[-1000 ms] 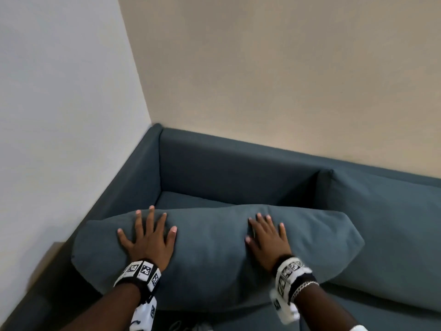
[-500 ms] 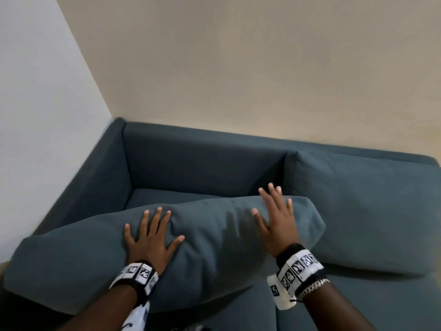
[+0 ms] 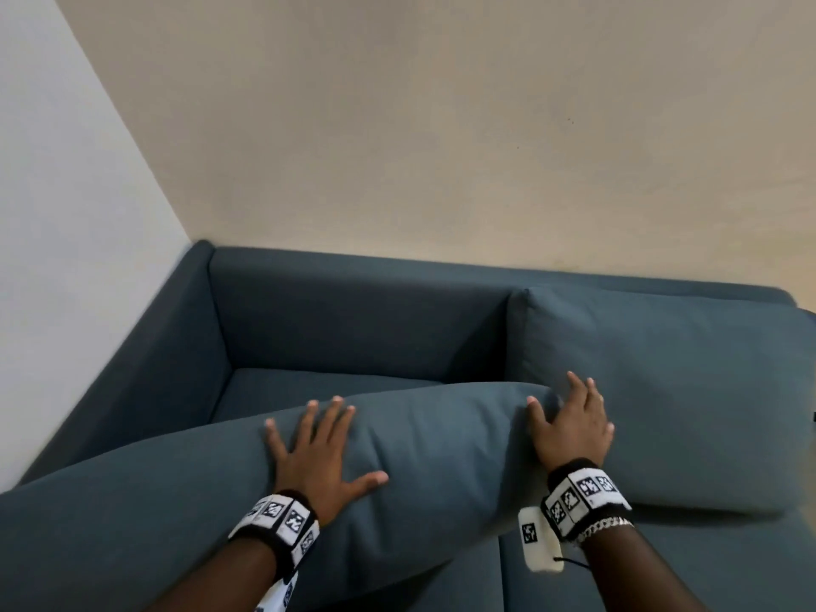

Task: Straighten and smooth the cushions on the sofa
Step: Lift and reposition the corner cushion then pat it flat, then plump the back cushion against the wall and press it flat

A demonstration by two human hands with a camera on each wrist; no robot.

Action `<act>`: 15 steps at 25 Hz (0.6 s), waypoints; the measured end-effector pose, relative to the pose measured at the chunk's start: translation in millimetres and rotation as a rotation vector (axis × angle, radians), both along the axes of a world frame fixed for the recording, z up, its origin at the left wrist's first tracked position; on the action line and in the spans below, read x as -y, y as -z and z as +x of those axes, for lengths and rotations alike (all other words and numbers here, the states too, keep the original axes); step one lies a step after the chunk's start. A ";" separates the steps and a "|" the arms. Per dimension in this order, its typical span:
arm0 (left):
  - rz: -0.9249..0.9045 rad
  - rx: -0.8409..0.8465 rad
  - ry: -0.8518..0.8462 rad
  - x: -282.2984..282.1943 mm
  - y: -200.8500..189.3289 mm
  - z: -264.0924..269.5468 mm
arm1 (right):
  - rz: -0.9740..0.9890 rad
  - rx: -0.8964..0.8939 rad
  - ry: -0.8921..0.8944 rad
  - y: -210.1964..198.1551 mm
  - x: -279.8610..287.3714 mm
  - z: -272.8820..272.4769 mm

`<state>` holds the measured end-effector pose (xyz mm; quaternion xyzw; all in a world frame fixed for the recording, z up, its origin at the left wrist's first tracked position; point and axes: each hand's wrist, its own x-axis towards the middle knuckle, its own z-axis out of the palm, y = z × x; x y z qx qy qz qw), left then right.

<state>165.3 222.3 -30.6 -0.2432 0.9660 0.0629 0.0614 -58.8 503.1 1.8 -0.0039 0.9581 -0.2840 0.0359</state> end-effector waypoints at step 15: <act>0.262 -0.639 0.126 68.3 -123.6 -31.2 | -0.703 0.005 -0.076 -144.7 46.9 9.0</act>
